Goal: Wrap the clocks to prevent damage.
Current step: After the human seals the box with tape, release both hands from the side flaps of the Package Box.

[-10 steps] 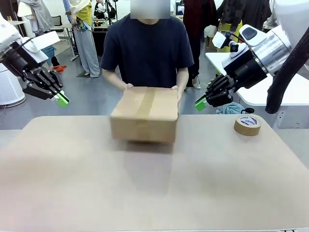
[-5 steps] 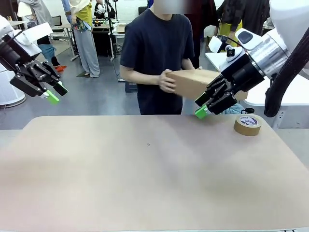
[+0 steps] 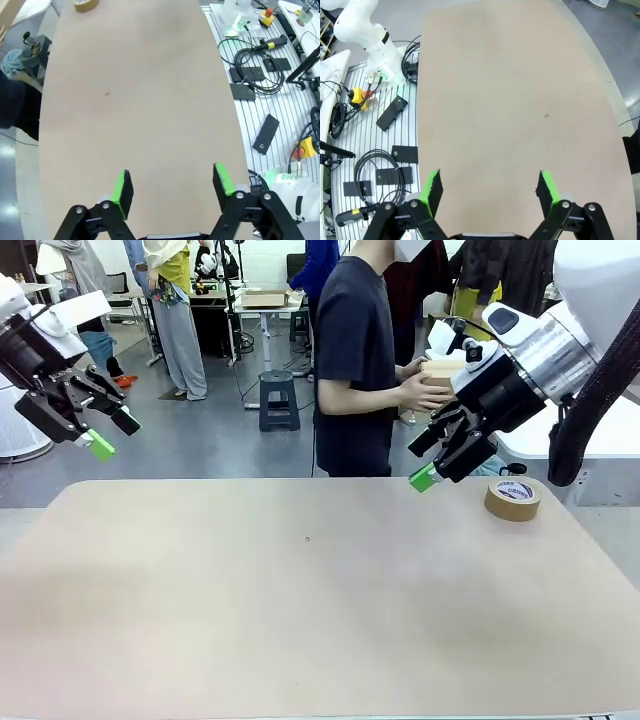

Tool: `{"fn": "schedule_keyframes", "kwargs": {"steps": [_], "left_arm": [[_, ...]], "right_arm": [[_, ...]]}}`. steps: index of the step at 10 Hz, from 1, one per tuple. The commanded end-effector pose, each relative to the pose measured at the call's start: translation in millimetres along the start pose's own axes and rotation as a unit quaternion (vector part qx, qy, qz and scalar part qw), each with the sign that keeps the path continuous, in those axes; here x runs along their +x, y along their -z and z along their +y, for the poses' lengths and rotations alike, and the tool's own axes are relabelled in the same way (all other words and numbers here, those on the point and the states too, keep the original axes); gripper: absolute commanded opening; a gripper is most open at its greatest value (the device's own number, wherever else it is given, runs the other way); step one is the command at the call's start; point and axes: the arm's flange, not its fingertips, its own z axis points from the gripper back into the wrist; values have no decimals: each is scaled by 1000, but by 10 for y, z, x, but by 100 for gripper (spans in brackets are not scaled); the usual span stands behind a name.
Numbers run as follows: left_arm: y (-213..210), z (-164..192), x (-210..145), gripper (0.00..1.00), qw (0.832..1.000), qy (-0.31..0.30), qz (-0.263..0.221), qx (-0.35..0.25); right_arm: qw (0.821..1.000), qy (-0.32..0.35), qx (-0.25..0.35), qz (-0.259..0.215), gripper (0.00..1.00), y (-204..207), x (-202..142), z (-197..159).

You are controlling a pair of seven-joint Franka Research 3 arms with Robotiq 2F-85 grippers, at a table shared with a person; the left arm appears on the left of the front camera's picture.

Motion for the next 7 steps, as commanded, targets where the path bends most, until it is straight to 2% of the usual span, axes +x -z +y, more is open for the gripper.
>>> {"fn": "schedule_keyframes", "kwargs": {"steps": [1,2,7], "left_arm": [[-46,15,39,100,1000,-30,0,7],[0,0,0,100,1000,0,0,0],[-6,2,4,100,1000,-8,0,1]], "right_arm": [[1000,12,-3,25,100,16,23,23],[1000,0,0,0,100,0,0,0],[1000,0,1,1,100,-17,-5,-2]]}}
